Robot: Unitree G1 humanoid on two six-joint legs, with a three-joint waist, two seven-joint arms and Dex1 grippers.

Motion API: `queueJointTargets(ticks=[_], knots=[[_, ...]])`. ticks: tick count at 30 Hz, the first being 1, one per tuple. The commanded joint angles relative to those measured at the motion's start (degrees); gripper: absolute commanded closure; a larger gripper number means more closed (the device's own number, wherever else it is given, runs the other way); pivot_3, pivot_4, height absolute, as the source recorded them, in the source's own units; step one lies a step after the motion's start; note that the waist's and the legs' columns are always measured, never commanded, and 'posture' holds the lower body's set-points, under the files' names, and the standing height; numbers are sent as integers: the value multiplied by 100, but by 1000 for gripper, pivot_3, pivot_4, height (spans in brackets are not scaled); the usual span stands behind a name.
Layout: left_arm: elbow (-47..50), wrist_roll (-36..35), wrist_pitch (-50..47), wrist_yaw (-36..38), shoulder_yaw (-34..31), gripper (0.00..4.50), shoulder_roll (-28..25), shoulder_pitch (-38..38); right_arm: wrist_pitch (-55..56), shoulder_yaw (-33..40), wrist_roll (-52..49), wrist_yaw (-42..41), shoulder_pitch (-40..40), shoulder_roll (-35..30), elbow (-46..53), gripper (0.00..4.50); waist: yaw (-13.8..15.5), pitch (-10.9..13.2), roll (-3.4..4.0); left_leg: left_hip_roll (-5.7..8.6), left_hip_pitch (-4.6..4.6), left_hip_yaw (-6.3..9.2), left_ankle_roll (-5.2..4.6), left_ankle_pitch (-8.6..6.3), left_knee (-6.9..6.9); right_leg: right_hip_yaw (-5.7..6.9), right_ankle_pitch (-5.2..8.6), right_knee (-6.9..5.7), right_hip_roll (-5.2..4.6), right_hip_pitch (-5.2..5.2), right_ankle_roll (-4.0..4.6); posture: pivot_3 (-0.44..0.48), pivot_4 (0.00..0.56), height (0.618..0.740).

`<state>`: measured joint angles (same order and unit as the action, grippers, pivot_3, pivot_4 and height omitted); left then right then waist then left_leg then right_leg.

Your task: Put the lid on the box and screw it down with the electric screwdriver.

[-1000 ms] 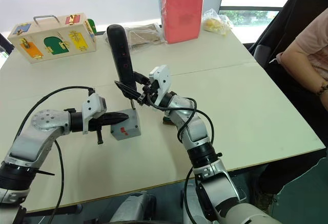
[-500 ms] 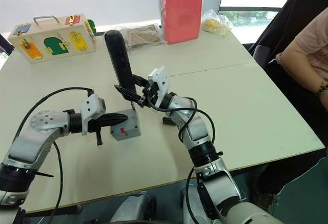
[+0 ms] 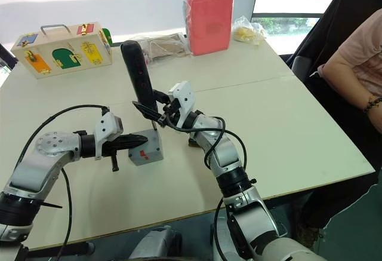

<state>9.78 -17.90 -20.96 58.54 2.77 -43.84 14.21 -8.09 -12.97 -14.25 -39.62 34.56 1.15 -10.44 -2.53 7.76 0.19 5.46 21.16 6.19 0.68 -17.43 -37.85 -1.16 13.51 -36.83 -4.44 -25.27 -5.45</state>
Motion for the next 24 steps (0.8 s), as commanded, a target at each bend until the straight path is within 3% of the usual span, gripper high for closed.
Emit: queueJointTargets(ticks=[1,3,9,24], knots=[[-46,149,-85,10,129,4500,-69,-130,-295,-410,323,-38,-369,-71,-447,2680,1,-33,2,0,-1,0,-1,-1,0,0,0,1,0,2,0,0,150,740],[-52,161,-88,6,140,4500,-57,-143,-270,-442,394,-23,-432,-83,-498,2680,4,-57,7,0,-12,0,-7,-4,1,0,1,4,0,12,0,0,150,740],[-57,186,-90,3,144,4500,-47,-164,-417,-473,501,22,-508,-105,-579,2680,8,-74,17,-1,-173,0,-59,-36,86,-1,24,75,3,163,1,0,150,740],[-17,222,-75,3,164,4500,-44,-232,-669,-510,497,31,-586,-155,-673,2680,6,-118,35,-5,-181,3,-54,-47,84,-3,34,75,5,172,2,0,150,740]])
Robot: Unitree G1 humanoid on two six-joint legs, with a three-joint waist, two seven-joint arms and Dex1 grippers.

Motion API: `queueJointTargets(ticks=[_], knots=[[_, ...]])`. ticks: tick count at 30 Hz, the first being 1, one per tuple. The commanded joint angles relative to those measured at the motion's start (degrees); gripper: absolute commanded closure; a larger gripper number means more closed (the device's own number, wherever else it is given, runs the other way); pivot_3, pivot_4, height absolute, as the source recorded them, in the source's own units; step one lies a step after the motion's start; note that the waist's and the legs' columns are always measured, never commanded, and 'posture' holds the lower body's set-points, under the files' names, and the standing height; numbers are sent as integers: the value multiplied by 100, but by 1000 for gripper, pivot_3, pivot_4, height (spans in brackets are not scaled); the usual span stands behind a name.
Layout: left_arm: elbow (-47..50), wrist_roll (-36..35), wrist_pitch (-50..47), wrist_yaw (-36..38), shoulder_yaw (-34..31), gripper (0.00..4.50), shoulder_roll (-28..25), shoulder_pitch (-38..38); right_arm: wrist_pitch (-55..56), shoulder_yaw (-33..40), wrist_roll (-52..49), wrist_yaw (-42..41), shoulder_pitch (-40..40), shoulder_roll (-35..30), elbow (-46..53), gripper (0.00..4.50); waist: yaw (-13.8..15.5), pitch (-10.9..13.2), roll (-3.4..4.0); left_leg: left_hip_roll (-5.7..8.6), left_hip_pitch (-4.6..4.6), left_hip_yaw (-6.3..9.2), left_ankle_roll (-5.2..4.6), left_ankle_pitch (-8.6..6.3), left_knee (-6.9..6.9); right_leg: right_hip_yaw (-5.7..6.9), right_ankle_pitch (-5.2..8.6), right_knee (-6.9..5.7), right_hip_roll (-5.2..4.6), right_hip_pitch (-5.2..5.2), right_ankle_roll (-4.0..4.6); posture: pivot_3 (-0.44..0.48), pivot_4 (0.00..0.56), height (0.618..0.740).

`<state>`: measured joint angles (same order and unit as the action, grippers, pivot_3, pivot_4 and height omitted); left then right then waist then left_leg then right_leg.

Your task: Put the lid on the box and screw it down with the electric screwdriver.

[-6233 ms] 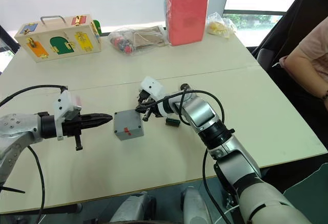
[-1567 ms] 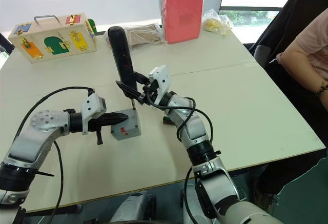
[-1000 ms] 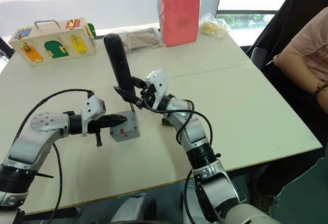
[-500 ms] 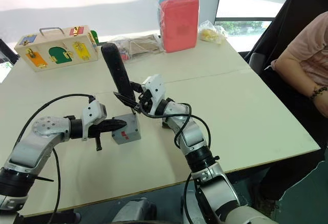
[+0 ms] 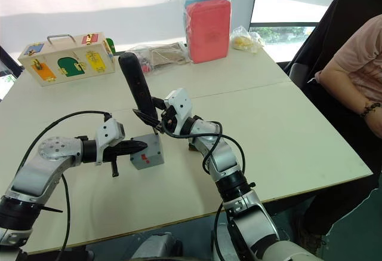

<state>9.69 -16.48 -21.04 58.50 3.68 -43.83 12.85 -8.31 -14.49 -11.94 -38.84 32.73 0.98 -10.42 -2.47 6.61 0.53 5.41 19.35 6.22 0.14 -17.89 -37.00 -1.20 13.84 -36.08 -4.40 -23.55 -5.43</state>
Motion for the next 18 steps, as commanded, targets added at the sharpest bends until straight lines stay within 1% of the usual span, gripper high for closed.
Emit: queueJointTargets(ticks=[1,7,13,15,18], knots=[[-6,80,-68,7,74,4500,-42,-98,-644,-351,264,-50,-392,-140,-676,2680,0,-5,4,0,0,0,0,0,1,0,1,0,0,0,0,0,150,740],[33,69,-77,9,68,4500,-45,-136,-539,-228,236,64,-311,-119,-585,2680,3,-7,6,0,-1,0,0,-2,1,0,4,1,0,1,1,0,150,740],[43,66,-67,7,52,4500,-47,-150,-687,-63,70,152,-131,-119,-122,2680,7,-5,7,0,1,2,0,-2,1,0,5,2,0,0,1,0,150,740],[68,51,-77,7,41,4500,-50,-154,-807,79,-86,182,-8,-110,225,2680,11,-3,7,0,2,2,0,-2,1,0,5,2,0,0,1,0,150,740],[135,20,-101,12,12,4500,-63,-131,-1156,534,-669,345,261,69,880,2680,20,17,2,0,7,4,0,-2,1,1,5,3,-1,-3,1,0,150,740]])
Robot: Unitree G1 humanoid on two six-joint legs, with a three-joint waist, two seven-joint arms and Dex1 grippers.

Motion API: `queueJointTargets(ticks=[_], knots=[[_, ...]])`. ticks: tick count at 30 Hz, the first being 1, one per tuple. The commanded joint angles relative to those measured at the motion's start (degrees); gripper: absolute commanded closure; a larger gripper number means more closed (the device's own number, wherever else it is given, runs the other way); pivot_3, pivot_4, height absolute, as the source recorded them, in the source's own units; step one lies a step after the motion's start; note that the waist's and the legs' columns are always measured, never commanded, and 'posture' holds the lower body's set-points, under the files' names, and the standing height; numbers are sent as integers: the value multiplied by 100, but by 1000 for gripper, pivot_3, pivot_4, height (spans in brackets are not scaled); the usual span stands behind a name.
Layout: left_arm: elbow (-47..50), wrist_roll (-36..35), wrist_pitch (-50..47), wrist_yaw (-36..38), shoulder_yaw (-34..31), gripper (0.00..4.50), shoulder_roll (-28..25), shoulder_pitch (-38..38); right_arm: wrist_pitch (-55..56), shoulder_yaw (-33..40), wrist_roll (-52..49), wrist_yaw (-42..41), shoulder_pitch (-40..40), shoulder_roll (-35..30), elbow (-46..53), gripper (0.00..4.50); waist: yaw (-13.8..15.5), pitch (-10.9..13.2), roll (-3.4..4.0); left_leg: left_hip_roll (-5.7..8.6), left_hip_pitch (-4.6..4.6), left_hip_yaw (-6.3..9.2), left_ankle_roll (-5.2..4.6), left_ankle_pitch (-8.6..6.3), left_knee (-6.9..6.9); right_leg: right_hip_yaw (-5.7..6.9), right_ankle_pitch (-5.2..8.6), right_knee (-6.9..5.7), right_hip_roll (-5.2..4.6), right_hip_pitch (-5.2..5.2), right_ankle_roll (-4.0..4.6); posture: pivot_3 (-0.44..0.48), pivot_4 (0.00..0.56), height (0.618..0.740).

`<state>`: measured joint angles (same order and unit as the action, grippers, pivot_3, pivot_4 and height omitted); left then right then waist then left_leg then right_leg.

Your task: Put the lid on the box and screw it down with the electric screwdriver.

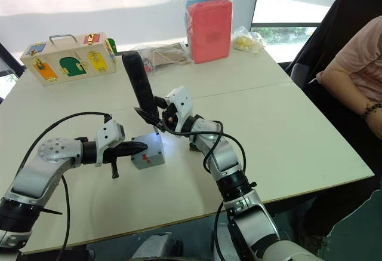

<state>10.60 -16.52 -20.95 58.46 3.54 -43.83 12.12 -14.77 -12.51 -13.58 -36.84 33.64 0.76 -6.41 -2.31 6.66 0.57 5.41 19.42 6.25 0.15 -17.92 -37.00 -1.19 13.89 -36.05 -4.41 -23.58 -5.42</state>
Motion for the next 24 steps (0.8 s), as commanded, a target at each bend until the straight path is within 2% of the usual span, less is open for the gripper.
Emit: queueJointTargets(ticks=[1,4,6,7,10,16,20,22,24], knots=[[102,-7,-138,16,4,4500,-65,-40,-678,486,-703,226,263,131,694,2680,11,33,-6,0,5,0,0,0,0,0,0,0,-1,-4,0,0,150,740],[271,-101,-229,14,-66,4500,-73,-6,-1143,800,-1110,436,521,115,1230,2680,29,69,-13,0,29,2,1,0,-2,0,0,-3,-1,-29,0,0,150,740],[431,-180,-310,19,-147,4500,-100,28,-1558,1178,-1537,694,838,61,1622,2680,26,87,-14,1,103,2,9,6,-18,0,-3,-16,-3,-102,0,0,150,740],[511,-239,-363,17,-197,4500,-115,51,-1752,1386,-1746,861,992,34,1761,2680,26,99,-16,2,124,1,49,29,-20,0,-5,-18,-4,-123,2,0,150,740],[746,-466,-544,12,-392,4500,-174,144,-2621,2062,-2362,1541,1380,-151,1937,2680,23,107,-19,2,174,6,63,38,-21,6,-8,-20,-4,-170,5,0,150,740],[1084,-889,-721,171,-793,4500,-439,263,-5443,2339,-2744,2136,1807,-1611,1901,2680,39,122,-21,2,198,9,61,38,-26,14,-10,-12,-11,-181,9,0,150,740],[1268,-1245,-900,189,-1025,4500,-492,402,-6999,2646,-2765,2348,2304,-2073,1441,2680,-13,189,-3,-1,202,7,56,37,-23,14,-13,-15,-10,-188,15,0,150,740],[1335,-1385,-966,172,-1088,4500,-503,465,-7589,2516,-2675,2356,2474,-2366,1139,2680,-12,208,-7,-2,205,4,58,39,-23,13,-14,-18,-10,-193,15,0,150,740],[1386,-1484,-1026,153,-1125,4500,-519,506,-7767,2075,-2743,2365,2501,-2816,737,2680,-8,208,-7,-6,207,3,60,40,-24,16,-14,-17,-6,-195,16,0,150,740]])
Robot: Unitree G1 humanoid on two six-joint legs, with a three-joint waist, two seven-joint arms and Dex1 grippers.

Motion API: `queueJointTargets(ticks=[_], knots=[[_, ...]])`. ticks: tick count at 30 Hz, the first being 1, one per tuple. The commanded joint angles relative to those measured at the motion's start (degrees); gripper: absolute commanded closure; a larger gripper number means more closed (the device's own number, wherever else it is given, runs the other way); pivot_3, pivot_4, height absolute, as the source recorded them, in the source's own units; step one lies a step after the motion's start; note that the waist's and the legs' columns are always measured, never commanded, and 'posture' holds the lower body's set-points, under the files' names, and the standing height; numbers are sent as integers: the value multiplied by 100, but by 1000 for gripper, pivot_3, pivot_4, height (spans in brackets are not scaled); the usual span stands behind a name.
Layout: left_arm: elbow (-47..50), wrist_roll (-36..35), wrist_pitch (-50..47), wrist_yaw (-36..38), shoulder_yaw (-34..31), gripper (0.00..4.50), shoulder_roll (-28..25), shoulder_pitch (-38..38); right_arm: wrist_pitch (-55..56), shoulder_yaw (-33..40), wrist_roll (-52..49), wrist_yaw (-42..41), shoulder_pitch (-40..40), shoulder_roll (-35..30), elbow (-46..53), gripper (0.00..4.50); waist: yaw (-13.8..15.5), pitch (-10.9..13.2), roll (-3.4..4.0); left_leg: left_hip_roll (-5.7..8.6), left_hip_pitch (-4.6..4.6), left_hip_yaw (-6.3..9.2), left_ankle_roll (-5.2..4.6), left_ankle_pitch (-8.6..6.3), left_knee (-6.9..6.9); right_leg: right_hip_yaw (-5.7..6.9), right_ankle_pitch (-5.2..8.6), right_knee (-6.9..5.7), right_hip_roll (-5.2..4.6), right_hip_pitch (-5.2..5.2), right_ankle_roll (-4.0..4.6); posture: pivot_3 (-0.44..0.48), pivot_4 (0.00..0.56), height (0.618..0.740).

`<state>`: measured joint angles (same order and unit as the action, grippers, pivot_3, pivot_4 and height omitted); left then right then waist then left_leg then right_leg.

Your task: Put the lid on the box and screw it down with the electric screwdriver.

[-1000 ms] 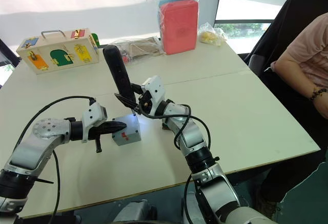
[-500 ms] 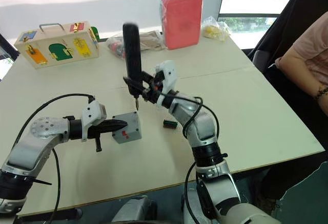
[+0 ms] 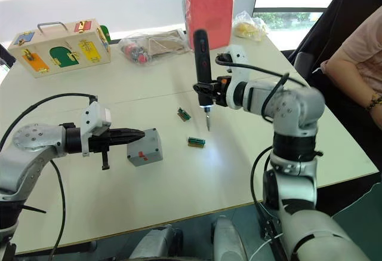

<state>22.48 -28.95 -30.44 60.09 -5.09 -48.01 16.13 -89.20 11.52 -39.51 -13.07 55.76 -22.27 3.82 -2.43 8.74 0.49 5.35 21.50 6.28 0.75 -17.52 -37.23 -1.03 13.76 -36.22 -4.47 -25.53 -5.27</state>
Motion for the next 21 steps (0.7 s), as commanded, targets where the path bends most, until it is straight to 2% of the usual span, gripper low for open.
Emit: queueJointTargets(ticks=[1,4,7,15,16,21], knots=[[216,-265,-93,-17,-268,4500,-105,118,-330,-549,-217,17,282,-708,-514,2680,8,1,-1,1,0,-2,0,0,1,-1,0,2,-1,1,0,0,150,740],[302,-320,-97,-59,-251,4500,-112,130,-330,-1356,-310,26,262,-1249,-1084,2680,17,13,-20,4,0,-8,-5,-3,-2,-2,0,13,-6,8,0,0,150,740],[437,-358,-126,-160,-231,4500,-90,124,-330,-2026,-123,-120,182,-1506,-1511,2680,14,21,-28,5,4,-10,-6,-3,-10,-3,-1,12,-7,7,-1,0,150,740],[649,-340,-184,-266,-282,4500,-201,-53,-180,-2422,602,-241,108,-1355,-2251,2680,9,22,-32,1,0,-11,-4,-2,-15,-3,-1,6,0,10,-2,0,150,740],[662,-352,-195,-281,-290,4500,-216,-74,-166,-2382,649,-288,114,-1327,-2276,1709,22,18,-37,1,-6,-11,-4,-2,-18,-3,-2,5,0,18,-2,0,150,740],[651,-399,-280,-375,-417,4500,-285,-198,101,-2189,869,-474,283,-1360,-2060,156,81,17,-40,1,-9,-8,-44,-25,-54,1,-17,8,2,40,-8,0,150,740]])
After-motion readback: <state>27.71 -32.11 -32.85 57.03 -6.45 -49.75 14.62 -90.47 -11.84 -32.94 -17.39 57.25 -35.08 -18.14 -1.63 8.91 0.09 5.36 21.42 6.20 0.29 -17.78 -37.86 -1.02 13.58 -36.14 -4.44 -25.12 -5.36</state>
